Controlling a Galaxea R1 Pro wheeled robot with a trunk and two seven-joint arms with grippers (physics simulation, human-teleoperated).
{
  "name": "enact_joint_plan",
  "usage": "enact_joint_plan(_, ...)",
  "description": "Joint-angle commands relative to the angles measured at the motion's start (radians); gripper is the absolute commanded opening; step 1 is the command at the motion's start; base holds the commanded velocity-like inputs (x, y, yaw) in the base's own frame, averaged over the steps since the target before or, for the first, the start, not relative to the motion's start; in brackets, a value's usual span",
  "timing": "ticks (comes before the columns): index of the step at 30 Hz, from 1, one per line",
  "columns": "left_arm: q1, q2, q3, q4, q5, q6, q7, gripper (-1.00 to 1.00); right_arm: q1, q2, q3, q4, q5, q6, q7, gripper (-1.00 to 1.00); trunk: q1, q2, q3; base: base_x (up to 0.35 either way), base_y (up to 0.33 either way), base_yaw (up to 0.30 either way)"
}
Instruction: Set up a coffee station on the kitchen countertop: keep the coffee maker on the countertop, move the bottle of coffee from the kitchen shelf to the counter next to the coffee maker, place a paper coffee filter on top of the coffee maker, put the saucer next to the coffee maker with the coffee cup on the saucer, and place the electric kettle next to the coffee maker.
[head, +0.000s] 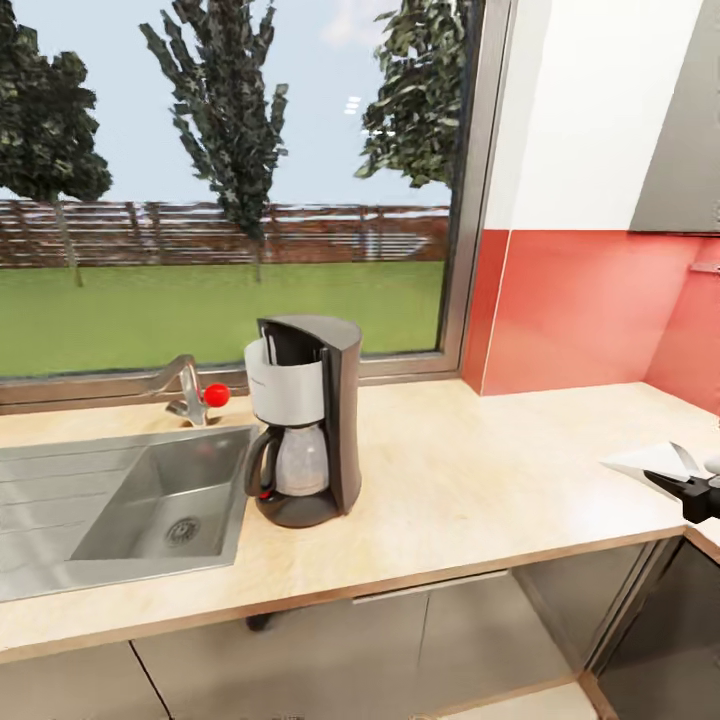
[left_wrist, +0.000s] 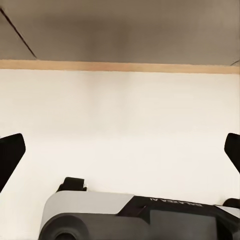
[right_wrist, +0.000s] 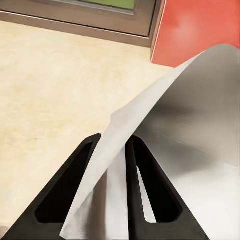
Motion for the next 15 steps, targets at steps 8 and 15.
enact_joint_plan(8,0.0,0.0,0.002,-0.001,0.007,-0.001,0.0,1.0,-0.001,-0.001,-0.001,-0.002,-0.002,0.011,0.006,-1.0,0.0,-0.001,-0.001,-0.244,0.206,-0.012)
enact_joint_plan(15,0.0,0.001,0.003,-0.001,0.007,-0.001,0.0,1.0,-0.001,-0.001,-0.001,-0.002,-0.002,0.011,0.007,-1.0,0.0,-0.001,-0.001,-0.231,0.198,-0.015)
